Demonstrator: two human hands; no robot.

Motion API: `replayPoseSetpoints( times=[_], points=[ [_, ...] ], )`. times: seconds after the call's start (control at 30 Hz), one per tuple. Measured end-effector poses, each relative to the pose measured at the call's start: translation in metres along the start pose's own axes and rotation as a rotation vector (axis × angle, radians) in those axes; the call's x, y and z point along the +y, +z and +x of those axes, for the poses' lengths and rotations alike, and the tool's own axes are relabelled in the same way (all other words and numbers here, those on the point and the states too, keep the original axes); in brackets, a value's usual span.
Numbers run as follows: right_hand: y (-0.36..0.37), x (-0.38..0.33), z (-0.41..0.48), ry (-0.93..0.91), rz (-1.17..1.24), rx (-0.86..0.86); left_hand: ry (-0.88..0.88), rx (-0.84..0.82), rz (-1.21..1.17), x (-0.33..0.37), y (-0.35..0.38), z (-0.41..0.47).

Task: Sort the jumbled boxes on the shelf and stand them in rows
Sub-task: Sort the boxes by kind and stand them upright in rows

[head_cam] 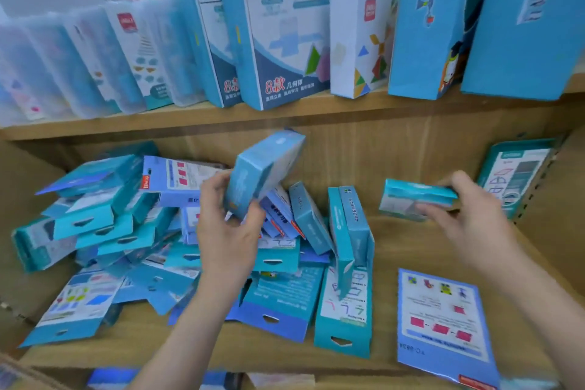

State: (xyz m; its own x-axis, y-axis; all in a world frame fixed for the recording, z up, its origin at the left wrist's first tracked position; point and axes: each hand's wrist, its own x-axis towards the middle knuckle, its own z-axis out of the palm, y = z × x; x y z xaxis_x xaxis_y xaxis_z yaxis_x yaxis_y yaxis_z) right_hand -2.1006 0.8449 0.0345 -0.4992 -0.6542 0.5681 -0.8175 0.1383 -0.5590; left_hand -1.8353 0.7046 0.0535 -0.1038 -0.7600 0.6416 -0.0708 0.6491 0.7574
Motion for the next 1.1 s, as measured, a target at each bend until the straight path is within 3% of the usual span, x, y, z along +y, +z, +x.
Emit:
replayPoseSetpoints(
  times=[0.1, 0.17, 0.23, 0.5, 0.6, 0.87, 1.0, 1.1],
  points=[
    [-0.012, -0.024, 0.001, 0.160, 0.332, 0.227, 0.575, -0.259, 0.349, -0.023, -0.001, -0.011],
    [-0.015, -0.037, 0.001, 0.281, 0.641, 0.311, 0.784, -0.397, 0.497, -0.042, -0.002, -0.019],
    [-0.014, -0.044, -0.003, 0.381, 0.785, 0.339, 0.793, -0.444, 0.542, -0.051, -0.005, -0.026],
    [0.007, -0.052, -0.021, 0.666, 0.900, 0.246, 0.727, -0.461, 0.501, -0.052, -0.012, -0.032],
    [0.014, -0.056, -0.022, 0.748, 0.974, 0.155, 0.629, -0.467, 0.412, -0.051, -0.011, -0.035],
    [0.039, -0.079, -0.023, 0.802, 0.993, -0.032, -0.179, -0.451, 0.051, -0.021, -0.011, -0.038],
    [0.042, -0.082, -0.026, 0.777, 0.957, -0.091, -0.341, -0.419, 0.068, -0.022, -0.003, -0.040],
    [0.043, -0.082, -0.027, 0.765, 0.926, -0.092, -0.449, -0.412, -0.080, -0.023, -0.002, -0.039]
  ],
)
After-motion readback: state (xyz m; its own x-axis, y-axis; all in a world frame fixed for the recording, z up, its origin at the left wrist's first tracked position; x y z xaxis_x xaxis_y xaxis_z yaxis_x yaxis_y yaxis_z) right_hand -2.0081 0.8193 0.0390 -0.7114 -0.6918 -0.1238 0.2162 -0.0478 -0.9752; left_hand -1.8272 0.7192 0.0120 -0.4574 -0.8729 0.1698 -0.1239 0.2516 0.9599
